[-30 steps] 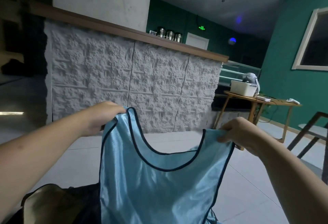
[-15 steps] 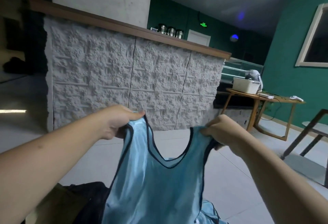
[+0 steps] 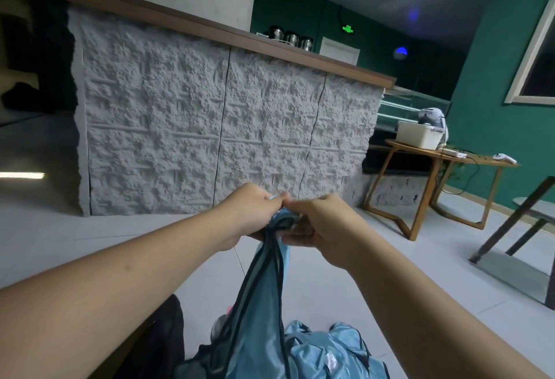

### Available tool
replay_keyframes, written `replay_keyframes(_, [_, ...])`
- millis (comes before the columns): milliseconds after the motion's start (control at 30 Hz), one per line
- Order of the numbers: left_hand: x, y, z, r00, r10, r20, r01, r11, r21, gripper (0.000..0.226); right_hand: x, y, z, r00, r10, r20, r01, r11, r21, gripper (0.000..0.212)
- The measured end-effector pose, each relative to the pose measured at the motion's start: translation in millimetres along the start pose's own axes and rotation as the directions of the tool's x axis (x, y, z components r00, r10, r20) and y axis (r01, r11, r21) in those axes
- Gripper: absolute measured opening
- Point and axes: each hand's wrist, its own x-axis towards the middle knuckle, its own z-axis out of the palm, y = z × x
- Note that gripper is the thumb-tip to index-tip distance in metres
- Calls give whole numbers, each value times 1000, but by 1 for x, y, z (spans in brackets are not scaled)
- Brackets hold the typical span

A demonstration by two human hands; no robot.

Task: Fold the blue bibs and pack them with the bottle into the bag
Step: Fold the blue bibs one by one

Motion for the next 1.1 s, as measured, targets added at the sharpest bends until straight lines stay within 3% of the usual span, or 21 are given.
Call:
replay_keyframes(100, [-4,2,-5,976,-22,214,75,968,-239,64,1,-5,-3,999,24,44,-29,994,106,59])
replay_keyframes(167, [-5,-1,-8,937,56,346,21,976,-215,67,2,-10,-6,994,53,98,-64,992,105,65])
replay_keyframes(267, [-2,-4,-9,954,101,282,-63,988,-141,28,1,-16,-14,987,30,157,-34,999,23,63])
replay_keyframes(400, [-4,-3,-6,969,57,239,-26,991,-131,17,3,-10,-30,987,-158,-20,150,963,-224,40])
replay_keyframes(500, [-7,1,-8,961,10,275,73,954,-290,16,17,7,-49,955,-284,-84,254,932,-259,20])
replay_keyframes(533, [-8,4,-9,957,19,289,92,926,-366,21,20,15,-54,950,-310,-24,294,921,-254,14])
replay_keyframes(633, [-8,16,-14,947,79,310,98,852,-515,31,21,37,-62,908,-215,359,313,918,-242,69])
replay_keyframes(700, [-8,23,-16,954,111,279,51,856,-514,29,20,48,-62,850,-107,516,280,921,-271,70])
replay_keyframes(767, [-7,30,-17,969,128,210,-15,883,-470,23,21,53,-59,841,-42,539,247,917,-314,54])
replay_keyframes(1000, [4,44,-29,978,90,-187,-170,865,-472,11,19,48,-54,907,-39,419,327,691,-645,30])
replay_keyframes(1100, [8,45,-39,966,82,-244,-190,867,-461,9,23,48,-51,946,-131,295,305,659,-687,10])
